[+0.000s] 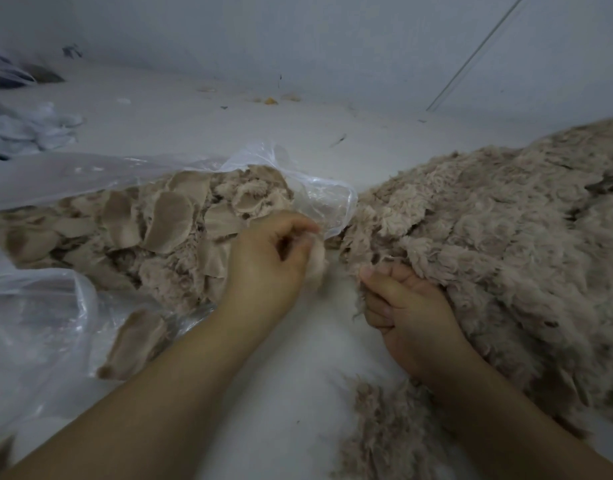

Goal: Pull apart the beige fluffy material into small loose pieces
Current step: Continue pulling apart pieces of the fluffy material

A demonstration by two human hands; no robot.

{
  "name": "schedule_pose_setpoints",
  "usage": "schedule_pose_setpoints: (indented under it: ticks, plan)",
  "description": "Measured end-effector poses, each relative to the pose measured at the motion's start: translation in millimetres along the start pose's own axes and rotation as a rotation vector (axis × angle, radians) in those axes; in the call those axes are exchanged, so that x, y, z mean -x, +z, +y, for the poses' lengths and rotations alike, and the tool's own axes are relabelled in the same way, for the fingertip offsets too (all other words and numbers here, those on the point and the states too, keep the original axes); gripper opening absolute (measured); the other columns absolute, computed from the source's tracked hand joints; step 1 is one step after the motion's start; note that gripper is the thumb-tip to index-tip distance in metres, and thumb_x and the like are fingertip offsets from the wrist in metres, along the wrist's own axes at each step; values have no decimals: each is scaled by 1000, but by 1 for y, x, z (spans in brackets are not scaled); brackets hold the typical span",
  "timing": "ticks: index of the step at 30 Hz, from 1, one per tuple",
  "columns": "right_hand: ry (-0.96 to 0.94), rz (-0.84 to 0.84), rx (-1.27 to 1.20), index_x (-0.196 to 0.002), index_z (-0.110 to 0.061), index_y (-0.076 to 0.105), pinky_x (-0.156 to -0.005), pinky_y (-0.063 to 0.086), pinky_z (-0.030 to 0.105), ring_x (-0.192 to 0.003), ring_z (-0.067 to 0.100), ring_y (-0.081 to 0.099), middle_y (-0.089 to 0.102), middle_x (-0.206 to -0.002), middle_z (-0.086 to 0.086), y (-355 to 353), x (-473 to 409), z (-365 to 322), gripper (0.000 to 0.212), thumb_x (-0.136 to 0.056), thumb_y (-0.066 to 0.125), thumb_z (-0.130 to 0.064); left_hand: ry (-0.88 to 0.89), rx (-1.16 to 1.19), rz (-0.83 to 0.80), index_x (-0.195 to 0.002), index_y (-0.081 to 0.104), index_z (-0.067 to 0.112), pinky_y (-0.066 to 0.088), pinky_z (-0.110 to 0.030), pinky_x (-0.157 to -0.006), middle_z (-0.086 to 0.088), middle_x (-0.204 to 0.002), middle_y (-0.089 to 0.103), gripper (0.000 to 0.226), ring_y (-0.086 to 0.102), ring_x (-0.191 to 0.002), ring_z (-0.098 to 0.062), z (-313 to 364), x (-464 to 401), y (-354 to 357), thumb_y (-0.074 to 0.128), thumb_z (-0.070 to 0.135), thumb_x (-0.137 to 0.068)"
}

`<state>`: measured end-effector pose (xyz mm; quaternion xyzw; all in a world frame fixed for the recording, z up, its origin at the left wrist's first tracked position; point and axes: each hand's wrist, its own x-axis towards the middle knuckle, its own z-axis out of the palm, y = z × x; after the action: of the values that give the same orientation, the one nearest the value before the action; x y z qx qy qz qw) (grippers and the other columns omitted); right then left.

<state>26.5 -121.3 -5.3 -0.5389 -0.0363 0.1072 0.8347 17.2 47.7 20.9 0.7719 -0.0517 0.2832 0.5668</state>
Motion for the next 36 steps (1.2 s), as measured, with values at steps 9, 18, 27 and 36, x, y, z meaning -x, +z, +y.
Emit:
schedule_pose_setpoints:
  ticks: [9,18,27,36]
  plan:
    - [16,-28,175,-48,-21,59,-38,18,19,-38,8,20,32,-44,-3,4,2,-1,45,-87,61,2,214,-817,135,-85,73,5,36,-32,-65,-13,-86,53,13,49,-83,-29,-9,-21,-29,61,7,-80]
    - [10,-52,135,-49,-22,60,-37,20,17,-37,7,20,33,-44,-4,4,2,-1,18,-63,72,-22,154,-1184,121,-85,65,4,25,-39,-66,-18,-89,54,20,49,-88,-38,-3,-16,-22,60,4,-65]
    - [-45,-66,191,-54,-21,65,-36,24,14,-34,4,25,42,-47,-1,3,1,3,17,-54,78,-33,291,-1030,45,-72,69,6,36,-40,-65,-13,-80,60,5,54,-86,-36,-4,-13,-5,71,5,-68]
    - [-57,-81,196,-53,-22,64,-37,25,16,-35,4,26,39,-44,-7,3,2,3,16,-58,76,-32,68,-1080,-121,-70,63,6,43,-38,-59,-17,-74,63,6,58,-73,-37,-9,-20,-14,60,7,-75]
